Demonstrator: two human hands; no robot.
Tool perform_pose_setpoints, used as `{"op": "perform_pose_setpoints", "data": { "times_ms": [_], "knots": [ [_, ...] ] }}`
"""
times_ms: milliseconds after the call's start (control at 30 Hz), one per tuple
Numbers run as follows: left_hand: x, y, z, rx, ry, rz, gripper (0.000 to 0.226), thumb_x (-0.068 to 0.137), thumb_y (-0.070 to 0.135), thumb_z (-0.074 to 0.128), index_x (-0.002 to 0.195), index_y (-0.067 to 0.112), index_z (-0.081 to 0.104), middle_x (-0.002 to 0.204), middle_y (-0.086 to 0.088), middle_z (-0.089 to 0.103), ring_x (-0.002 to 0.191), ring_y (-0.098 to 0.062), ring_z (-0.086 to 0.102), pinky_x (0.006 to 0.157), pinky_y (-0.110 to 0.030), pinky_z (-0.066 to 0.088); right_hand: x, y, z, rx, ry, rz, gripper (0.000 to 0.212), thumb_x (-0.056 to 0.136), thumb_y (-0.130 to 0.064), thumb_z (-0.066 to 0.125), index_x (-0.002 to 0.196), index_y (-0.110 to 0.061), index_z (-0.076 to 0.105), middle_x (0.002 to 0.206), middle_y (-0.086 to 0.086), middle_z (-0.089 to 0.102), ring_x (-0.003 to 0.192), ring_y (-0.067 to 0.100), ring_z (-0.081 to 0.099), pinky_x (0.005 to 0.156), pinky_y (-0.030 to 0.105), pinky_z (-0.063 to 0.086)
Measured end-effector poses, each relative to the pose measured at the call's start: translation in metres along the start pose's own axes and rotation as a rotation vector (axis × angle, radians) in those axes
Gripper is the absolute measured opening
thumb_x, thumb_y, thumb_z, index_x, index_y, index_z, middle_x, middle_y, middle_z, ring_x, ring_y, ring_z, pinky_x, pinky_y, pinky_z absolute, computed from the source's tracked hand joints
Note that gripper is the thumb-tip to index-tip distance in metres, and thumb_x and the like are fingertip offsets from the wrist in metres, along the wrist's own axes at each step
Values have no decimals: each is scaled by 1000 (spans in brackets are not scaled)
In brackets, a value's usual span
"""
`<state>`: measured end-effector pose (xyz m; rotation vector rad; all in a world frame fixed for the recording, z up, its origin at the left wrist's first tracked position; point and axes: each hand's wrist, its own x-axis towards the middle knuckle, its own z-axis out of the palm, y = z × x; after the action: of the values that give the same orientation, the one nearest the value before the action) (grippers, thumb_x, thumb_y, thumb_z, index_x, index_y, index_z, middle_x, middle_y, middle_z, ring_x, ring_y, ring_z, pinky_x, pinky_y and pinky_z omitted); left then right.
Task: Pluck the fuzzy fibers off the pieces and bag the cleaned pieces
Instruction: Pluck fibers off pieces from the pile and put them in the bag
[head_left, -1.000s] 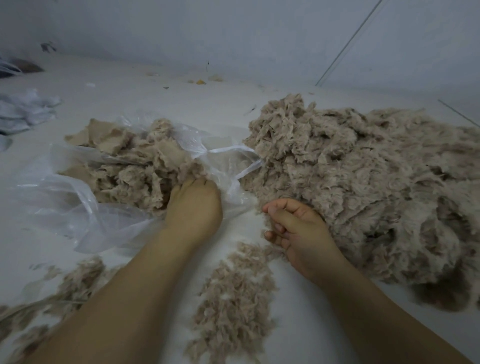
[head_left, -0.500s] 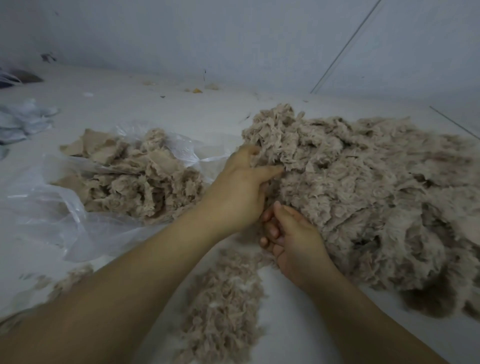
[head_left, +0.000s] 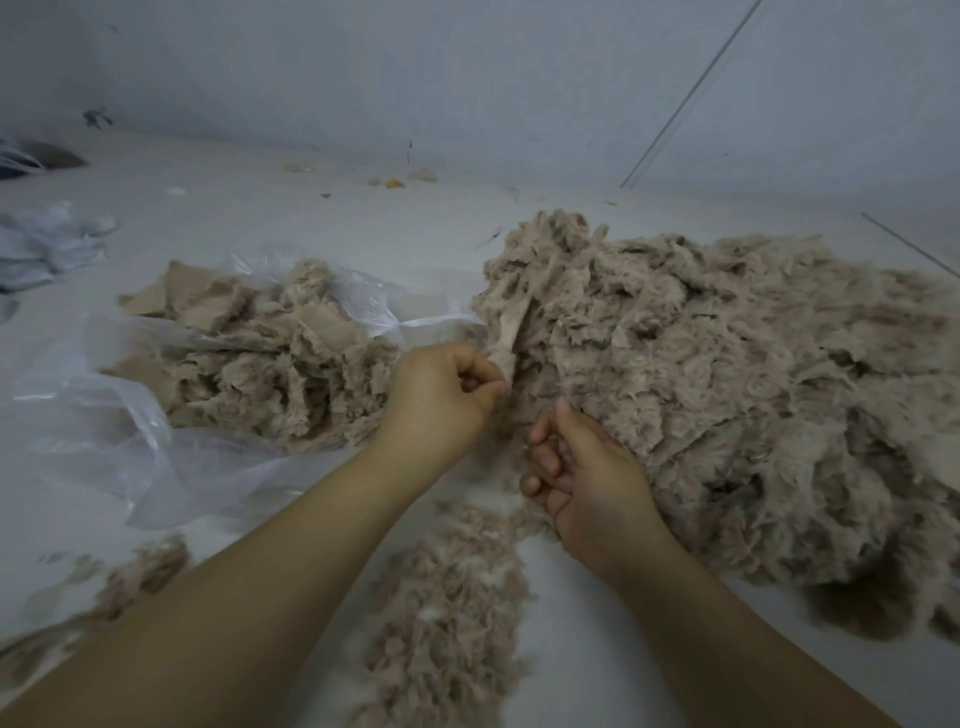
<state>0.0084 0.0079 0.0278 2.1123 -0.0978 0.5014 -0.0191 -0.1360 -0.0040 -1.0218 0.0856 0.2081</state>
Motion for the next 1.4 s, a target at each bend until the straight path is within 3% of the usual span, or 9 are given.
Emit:
{"op": "perform_pose_setpoints", "data": {
  "times_ms": [67, 200, 367, 600, 767, 933, 1100, 1233, 1400],
  "knots": [
    [-5, -3, -4, -73, 19, -42, 27, 75, 10, 82, 65, 26, 63, 61, 8, 60, 52, 0, 51, 51, -14, 43, -1, -1, 0, -26, -6, -4, 28, 102, -25, 50, 80, -9, 57, 54, 0, 37, 44, 7, 37, 46, 21, 41],
    [-19, -1, -7, -413, -103, -128, 30, 79, -3, 74, 94, 20, 61, 80, -10, 69, 70, -24, 65, 67, -42, 58, -1, 0, 1, -55, -12, -7, 12, 100, -16, 53, 102, -10, 63, 56, -1, 41, 45, 4, 41, 47, 21, 42],
    [-37, -8, -4, -601, -179, -200, 31, 82, -12, 67, 94, 16, 68, 77, -4, 70, 67, -20, 65, 67, -35, 57, 1, -1, 3, -117, -56, 15, 19, 101, -20, 51, 94, -10, 65, 52, -3, 39, 44, 5, 40, 47, 20, 42],
    [-39, -14, -4, -470, -205, -109, 31, 84, -4, 68, 105, 20, 69, 83, 2, 71, 75, -13, 66, 66, -34, 58, 2, 2, 1, -176, -36, 2, 14, 99, -9, 53, 87, -8, 59, 53, -2, 37, 49, 8, 38, 47, 19, 43],
    [-37, -19, -2, -380, -132, -79, 9, 83, -1, 66, 79, 6, 65, 70, -18, 62, 64, -27, 57, 63, -54, 52, 2, 2, 2, -167, -24, -4, 15, 99, -10, 54, 85, -9, 60, 54, -1, 37, 45, 5, 38, 47, 20, 43],
    [-39, -15, -3, -131, -119, 331, 17, 71, -7, 65, 79, 8, 66, 86, 2, 56, 79, -5, 55, 69, -17, 45, 2, -1, 4, -136, -83, -4, 25, 97, -28, 54, 78, -13, 62, 55, 0, 43, 50, 9, 44, 50, 21, 45],
    [-45, -9, -1, 41, -231, 613, 18, 71, -15, 61, 80, -1, 66, 88, -9, 63, 82, -20, 60, 72, -31, 51, 3, -1, 5, -42, -99, 36, 34, 89, -24, 61, 109, 3, 59, 72, 13, 61, 64, 20, 61, 57, 27, 54],
    [-44, -8, -9, 40, -71, 523, 13, 68, -8, 52, 77, -1, 59, 83, -13, 63, 76, -26, 59, 66, -37, 47, 6, 0, 3, -36, 11, 30, 19, 99, -18, 55, 82, -9, 57, 52, -2, 40, 46, 7, 39, 46, 18, 43],
    [-40, -12, -19, 69, 89, 357, 15, 71, -8, 53, 83, -2, 59, 84, -15, 60, 73, -29, 55, 63, -45, 47, 6, 0, 4, -3, 67, -1, 19, 100, -22, 55, 90, -7, 60, 50, -5, 35, 40, 4, 36, 44, 17, 42]
  ]
}}
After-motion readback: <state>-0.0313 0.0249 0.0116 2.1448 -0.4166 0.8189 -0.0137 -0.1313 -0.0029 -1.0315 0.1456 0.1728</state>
